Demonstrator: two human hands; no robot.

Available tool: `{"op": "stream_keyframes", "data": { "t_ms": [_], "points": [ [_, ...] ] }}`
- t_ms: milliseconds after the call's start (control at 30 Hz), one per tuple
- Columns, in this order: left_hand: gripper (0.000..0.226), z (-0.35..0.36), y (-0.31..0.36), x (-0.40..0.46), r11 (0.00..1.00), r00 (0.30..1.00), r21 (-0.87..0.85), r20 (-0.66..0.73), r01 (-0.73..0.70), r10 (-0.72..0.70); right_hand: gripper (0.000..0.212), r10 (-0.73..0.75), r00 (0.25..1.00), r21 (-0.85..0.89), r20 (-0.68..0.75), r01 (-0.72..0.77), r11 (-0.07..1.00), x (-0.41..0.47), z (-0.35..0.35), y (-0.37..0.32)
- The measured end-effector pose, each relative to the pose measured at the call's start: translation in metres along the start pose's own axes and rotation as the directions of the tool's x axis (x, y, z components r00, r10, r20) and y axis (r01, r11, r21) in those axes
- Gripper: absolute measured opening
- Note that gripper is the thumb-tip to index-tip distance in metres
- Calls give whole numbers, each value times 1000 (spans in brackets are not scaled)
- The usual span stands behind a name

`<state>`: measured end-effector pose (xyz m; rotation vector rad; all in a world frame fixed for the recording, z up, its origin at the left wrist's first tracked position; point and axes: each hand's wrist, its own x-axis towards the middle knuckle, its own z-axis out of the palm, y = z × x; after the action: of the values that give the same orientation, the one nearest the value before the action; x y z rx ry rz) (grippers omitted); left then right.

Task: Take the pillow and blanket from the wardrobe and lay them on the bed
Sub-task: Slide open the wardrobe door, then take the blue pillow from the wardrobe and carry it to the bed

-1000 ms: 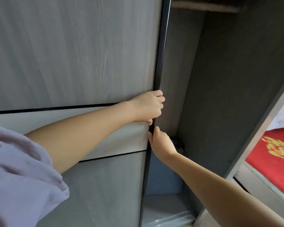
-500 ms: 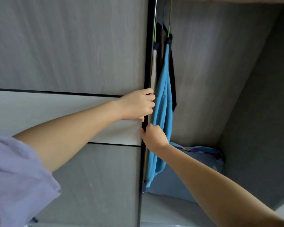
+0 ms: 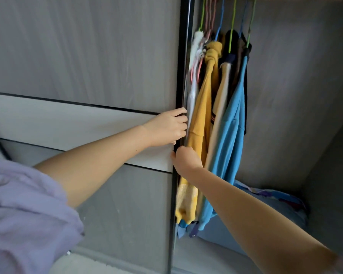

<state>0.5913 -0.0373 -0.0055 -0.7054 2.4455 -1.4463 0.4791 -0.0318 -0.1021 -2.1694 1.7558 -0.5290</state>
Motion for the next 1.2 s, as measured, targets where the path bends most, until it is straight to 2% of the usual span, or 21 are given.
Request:
{"op": "stream_keyframes", "data": {
  "t_ms": [133,233,300,400,600,733,933,1100,1200],
  "points": [
    [31,-3,0,-6,999,999,-18,35,33,-33,43,-46,999,-56,-2,45,997,-2,5,4],
    [36,-2,11,-11,997,996,-45,54,68,-65,41,-71,997,-129,1,70,989,-10,6,22],
    [36,0,30,-8,989,997,-130,21,75,-73,40,-76,997,-201,21,79,976,-20,5,52],
    [31,0,80,17,954,999,-298,-11,43,-49,40,8,999,-282,39,4,959,-44,-1,120],
    [38,-2,182,110,772,990,-631,139,70,24,35,240,970,-356,50,-207,911,-105,-29,255],
    [41,-5,238,168,625,965,-756,263,196,16,51,329,939,-371,98,-273,888,-143,-46,327],
    [61,-6,295,236,486,920,-805,393,339,10,63,402,905,-340,137,-338,878,-156,-53,409],
    [63,32,328,272,450,877,-799,476,399,66,60,417,880,-313,228,-339,887,-121,-24,449],
    [62,71,341,295,466,864,-793,492,393,109,60,429,862,-290,270,-352,890,-88,0,471]
  ]
}}
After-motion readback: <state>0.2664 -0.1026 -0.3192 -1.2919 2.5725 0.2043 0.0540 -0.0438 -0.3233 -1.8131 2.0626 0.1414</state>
